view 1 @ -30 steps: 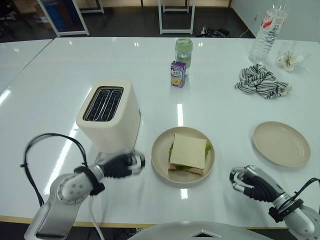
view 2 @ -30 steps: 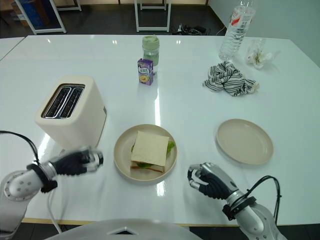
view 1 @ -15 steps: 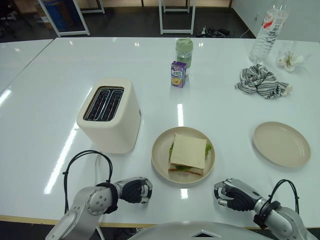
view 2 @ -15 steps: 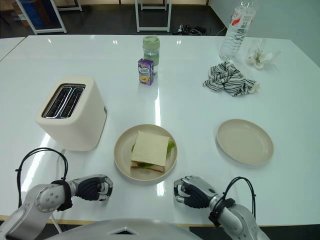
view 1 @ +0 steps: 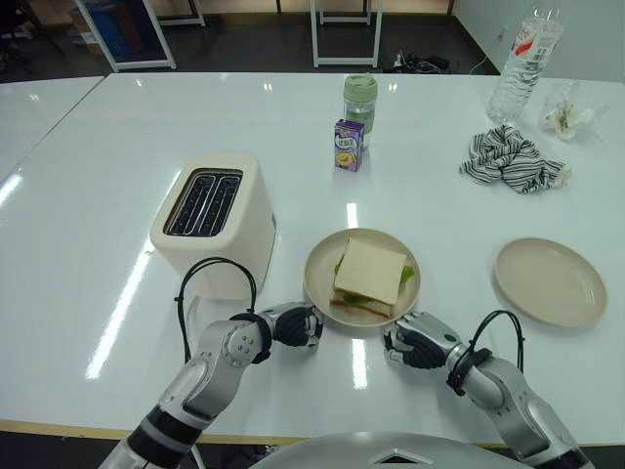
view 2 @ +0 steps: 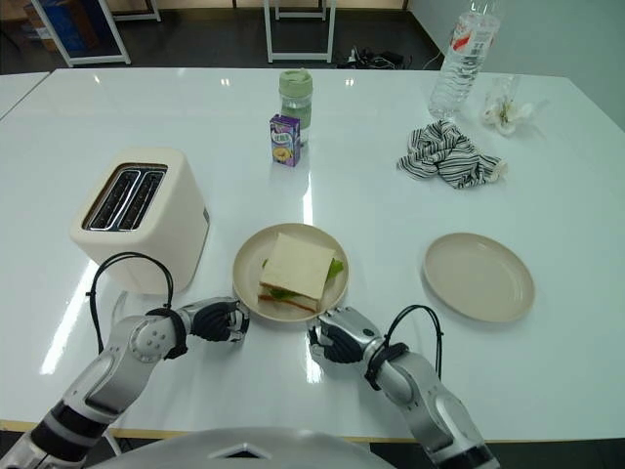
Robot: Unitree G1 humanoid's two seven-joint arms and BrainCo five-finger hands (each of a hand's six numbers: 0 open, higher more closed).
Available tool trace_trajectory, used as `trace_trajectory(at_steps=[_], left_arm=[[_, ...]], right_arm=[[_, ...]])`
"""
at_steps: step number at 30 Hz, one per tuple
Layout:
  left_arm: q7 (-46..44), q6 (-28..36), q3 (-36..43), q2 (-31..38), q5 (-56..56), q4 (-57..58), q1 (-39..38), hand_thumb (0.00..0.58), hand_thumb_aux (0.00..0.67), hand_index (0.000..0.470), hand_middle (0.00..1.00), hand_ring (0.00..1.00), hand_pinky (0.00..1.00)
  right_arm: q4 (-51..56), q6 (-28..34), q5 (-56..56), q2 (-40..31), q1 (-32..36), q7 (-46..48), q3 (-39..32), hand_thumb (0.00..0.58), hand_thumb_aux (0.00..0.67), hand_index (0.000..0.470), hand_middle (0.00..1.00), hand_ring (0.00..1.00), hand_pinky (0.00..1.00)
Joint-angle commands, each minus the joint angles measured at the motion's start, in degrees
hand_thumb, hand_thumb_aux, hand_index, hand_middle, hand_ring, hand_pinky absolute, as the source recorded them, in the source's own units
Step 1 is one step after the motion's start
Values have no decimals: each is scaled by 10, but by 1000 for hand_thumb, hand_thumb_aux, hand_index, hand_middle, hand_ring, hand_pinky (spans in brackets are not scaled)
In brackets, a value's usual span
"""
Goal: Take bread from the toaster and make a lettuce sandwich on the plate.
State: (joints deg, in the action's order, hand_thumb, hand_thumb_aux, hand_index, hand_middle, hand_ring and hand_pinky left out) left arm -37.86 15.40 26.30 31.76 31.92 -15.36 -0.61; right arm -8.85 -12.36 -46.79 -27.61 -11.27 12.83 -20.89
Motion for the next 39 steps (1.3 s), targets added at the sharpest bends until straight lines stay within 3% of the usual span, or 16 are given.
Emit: trace_trajectory(at_steps=[1, 10, 17, 21, 23, 24, 25, 26, 27, 28, 29, 33, 36, 39], left_arm=[[8, 5, 27, -22, 16, 96, 26, 580, 670, 470, 1000, 1000, 1000], [59, -29, 42, -89, 13, 280, 149, 580, 670, 470, 1000, 1000, 1000], [82, -68, 42, -116, -2, 372, 193, 580, 670, 470, 1000, 1000, 1000], [92, -70, 36, -101, 2, 323, 173, 580, 670, 470, 1000, 1000, 1000], [91, -57, 12, -73, 8, 192, 126, 580, 670, 470, 1000, 1000, 1000], [90, -56, -4, -64, 0, 128, 102, 571, 589, 413, 1000, 1000, 1000], [86, -57, -22, -58, -14, 71, 81, 484, 397, 278, 1000, 1000, 1000], [89, -58, -41, -57, -28, 23, 63, 237, 155, 109, 1000, 1000, 1000], [92, -55, -56, -59, -37, -10, 51, 0, 0, 0, 1000, 1000, 1000], [101, -52, -71, -66, -48, -29, 45, 0, 0, 0, 914, 914, 914], [121, -48, -93, -90, -72, -31, 47, 0, 0, 0, 0, 0, 0], [214, -81, -169, -205, -186, 33, 75, 0, 0, 0, 0, 0, 0], [264, -149, -197, -263, -245, 88, 79, 0, 0, 0, 0, 0, 0], [311, -213, -203, -293, -250, 104, 67, 0, 0, 0, 0, 0, 0]], right_arm=[[87, 19, -40, 7, 61, -33, -12, 580, 670, 470, 1000, 1000, 1000], [252, 12, -39, 21, 179, -110, -33, 580, 670, 470, 1000, 1000, 1000], [295, 13, -35, 31, 213, -135, -53, 580, 670, 470, 1000, 1000, 1000], [254, 11, -19, 21, 192, -124, -51, 580, 670, 470, 1000, 1000, 1000], [183, -15, 76, 13, 153, -74, -24, 580, 670, 470, 1000, 1000, 1000], [143, -27, 136, 9, 134, -44, -9, 580, 670, 470, 1000, 1000, 1000], [102, -36, 200, 5, 116, -16, 9, 580, 670, 470, 1000, 1000, 1000], [61, -36, 265, 4, 101, 5, 34, 580, 657, 461, 1000, 1000, 1000], [30, -33, 311, 5, 91, 16, 57, 496, 415, 291, 255, 255, 255], [5, -26, 354, 8, 86, 23, 82, 0, 0, 0, 0, 0, 0], [-20, -10, 395, 16, 82, 22, 112, 0, 0, 0, 0, 0, 0], [-69, 37, 461, 59, 79, -19, 188, 0, 0, 0, 0, 0, 0], [-78, 58, 472, 90, 70, -47, 207, 0, 0, 0, 0, 0, 0], [-74, 40, 471, 130, 62, -86, 226, 0, 0, 0, 0, 0, 0]])
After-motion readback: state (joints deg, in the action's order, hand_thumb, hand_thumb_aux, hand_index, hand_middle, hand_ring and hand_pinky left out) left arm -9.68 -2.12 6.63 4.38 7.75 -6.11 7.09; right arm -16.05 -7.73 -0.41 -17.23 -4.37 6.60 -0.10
